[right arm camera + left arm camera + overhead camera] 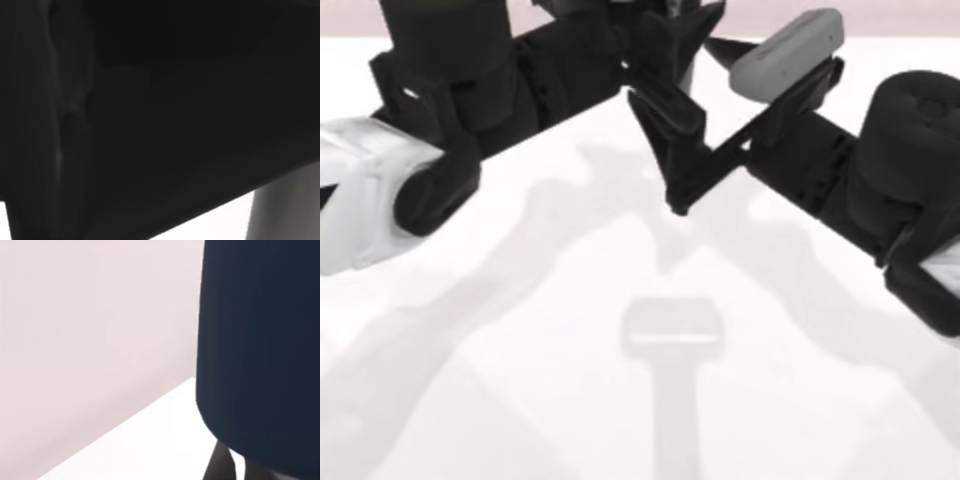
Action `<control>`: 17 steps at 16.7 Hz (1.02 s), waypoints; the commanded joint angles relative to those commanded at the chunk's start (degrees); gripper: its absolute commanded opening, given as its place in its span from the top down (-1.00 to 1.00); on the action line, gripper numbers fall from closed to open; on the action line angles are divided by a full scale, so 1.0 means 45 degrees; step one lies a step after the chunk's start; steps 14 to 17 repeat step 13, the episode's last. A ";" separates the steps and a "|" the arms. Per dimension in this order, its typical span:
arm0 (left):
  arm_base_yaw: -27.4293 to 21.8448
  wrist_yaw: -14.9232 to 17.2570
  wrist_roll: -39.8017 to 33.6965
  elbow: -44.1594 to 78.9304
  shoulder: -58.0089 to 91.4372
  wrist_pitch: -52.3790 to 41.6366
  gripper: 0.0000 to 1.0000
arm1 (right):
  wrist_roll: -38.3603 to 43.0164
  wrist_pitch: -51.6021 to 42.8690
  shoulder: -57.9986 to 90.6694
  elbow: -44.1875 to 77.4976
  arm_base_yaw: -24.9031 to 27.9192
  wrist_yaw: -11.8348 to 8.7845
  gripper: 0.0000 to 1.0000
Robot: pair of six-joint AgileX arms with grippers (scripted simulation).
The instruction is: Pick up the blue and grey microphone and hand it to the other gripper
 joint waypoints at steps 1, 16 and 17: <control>0.0000 0.0000 0.0000 0.0000 0.0000 0.0000 1.00 | 0.0000 0.0000 0.0000 0.0000 0.0000 0.0000 -1.00; 0.2062 0.1732 0.0092 -0.0951 -0.1187 -0.0163 1.00 | -0.0025 -0.0424 -0.3499 -0.3213 -0.0474 -0.0574 -1.00; 0.2062 0.1732 0.0092 -0.0951 -0.1187 -0.0163 1.00 | -0.0025 -0.0424 -0.3499 -0.3213 -0.0474 -0.0574 -1.00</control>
